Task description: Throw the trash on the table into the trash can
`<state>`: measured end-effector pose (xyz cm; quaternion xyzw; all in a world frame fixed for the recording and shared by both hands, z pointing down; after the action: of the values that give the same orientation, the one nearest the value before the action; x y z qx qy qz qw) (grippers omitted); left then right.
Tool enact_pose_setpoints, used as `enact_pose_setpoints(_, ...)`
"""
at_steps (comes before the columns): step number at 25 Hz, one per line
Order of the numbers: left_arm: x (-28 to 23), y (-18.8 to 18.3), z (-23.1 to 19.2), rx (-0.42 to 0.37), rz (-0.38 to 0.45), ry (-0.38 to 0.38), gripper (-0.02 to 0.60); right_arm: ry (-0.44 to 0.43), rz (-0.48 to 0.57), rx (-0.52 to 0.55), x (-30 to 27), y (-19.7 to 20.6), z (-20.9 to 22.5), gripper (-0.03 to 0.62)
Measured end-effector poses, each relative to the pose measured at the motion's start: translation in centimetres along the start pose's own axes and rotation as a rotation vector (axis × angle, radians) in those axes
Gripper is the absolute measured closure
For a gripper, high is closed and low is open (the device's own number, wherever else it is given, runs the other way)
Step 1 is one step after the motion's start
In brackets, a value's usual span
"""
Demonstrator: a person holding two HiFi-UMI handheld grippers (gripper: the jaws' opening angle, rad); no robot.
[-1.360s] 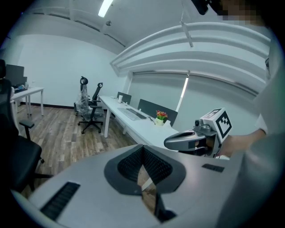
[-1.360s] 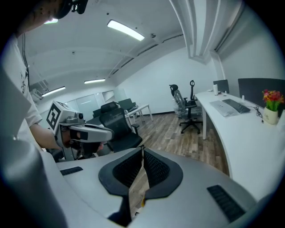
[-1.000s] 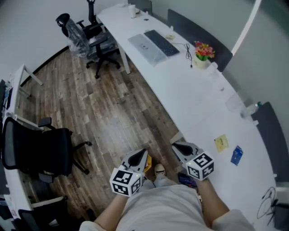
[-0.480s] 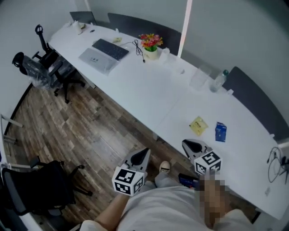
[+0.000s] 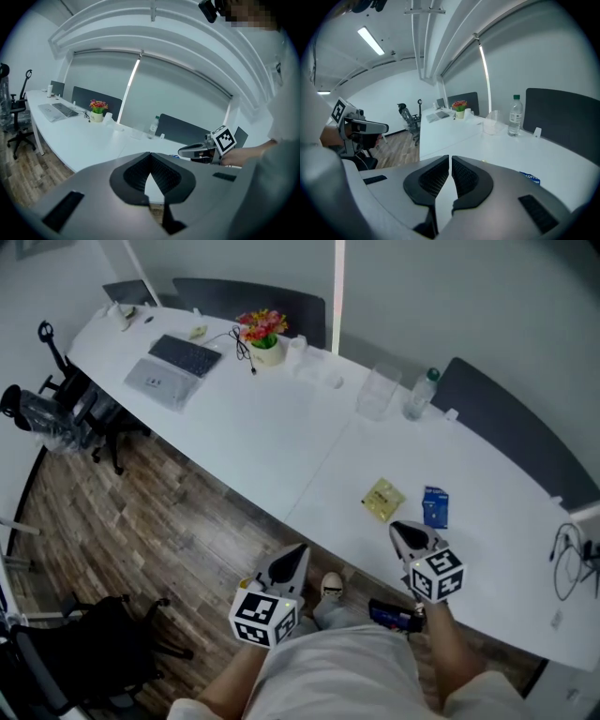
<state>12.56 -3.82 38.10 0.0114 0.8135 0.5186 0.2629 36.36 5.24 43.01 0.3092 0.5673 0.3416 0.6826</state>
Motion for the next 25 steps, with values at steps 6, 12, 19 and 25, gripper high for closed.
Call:
enact_pose_setpoints(6,-4.6,-0.2,1.3,-0.007,-0.031,0.035,0.581,0.049,-0.020,0.002,-1.0,1.1,4.0,0.551)
enact_pose_setpoints(12,-7.4,0.0,1.9,0.002,-0.058,0.061,0.581,0.068,-0.072,-0.029,-3.0,2.6,7.0,0.444)
enact_pose_setpoints(19,-8.8,0.4,1.1,0.010,-0.097,0.039,0.581,0.046,-0.141,-0.076,-6.3,4.5,9.9,0.393)
enact_pose_setpoints(25,-9.0,0.9,0.2,0.022,-0.121,0.010,0.581,0.034,-0.189,-0.102,-8.5,5.5,11.8,0.381)
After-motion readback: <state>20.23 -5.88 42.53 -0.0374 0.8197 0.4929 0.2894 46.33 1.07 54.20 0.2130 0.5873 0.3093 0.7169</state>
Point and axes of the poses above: the fingertips, and each gripper's own axes: x backward along the fingers, z to its right, y out of its underside, the point moved 6 cm from there along x, backward along the fingers, and after that the axes turned 2 degrees about -z, right-handed, at the moved point
